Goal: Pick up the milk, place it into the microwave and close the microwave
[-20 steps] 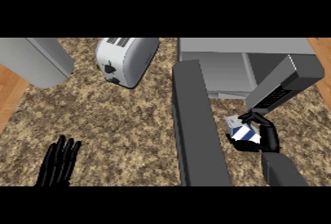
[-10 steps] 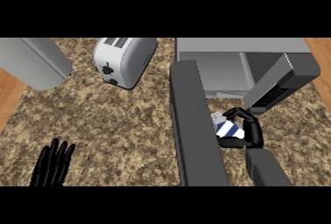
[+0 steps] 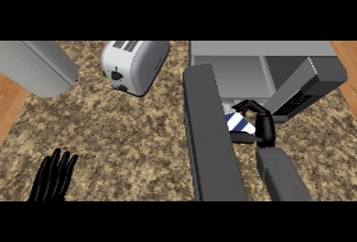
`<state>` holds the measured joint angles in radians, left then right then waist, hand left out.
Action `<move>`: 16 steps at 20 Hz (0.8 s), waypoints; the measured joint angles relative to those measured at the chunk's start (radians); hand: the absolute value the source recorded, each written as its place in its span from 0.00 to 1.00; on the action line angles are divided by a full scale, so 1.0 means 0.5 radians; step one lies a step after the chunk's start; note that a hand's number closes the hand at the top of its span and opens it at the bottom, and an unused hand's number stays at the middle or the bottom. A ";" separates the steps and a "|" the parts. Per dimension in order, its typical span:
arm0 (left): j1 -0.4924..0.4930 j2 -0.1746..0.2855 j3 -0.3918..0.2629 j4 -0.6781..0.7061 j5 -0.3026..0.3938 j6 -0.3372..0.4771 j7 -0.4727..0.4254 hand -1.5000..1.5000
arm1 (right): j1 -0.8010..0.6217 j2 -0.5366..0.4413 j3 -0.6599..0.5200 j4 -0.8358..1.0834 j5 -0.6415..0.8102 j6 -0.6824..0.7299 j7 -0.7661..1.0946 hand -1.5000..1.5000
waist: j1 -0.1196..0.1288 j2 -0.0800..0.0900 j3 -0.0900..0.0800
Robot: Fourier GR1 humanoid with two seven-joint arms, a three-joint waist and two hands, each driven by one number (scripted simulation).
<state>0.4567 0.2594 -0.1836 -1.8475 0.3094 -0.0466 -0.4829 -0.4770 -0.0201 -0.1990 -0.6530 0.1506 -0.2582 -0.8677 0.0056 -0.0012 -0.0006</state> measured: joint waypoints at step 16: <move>-0.074 -0.043 0.051 0.071 -0.001 -0.098 0.032 0.00 | -0.633 -0.213 -0.015 0.593 0.229 -0.478 0.362 1.00 | 0.066 0.029 0.003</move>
<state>0.4197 0.2378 -0.1582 -1.8120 0.3090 -0.0957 -0.4668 -0.7937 -0.1268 -0.2065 -0.3566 0.2649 -0.4973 -0.6868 0.0387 0.0131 0.0011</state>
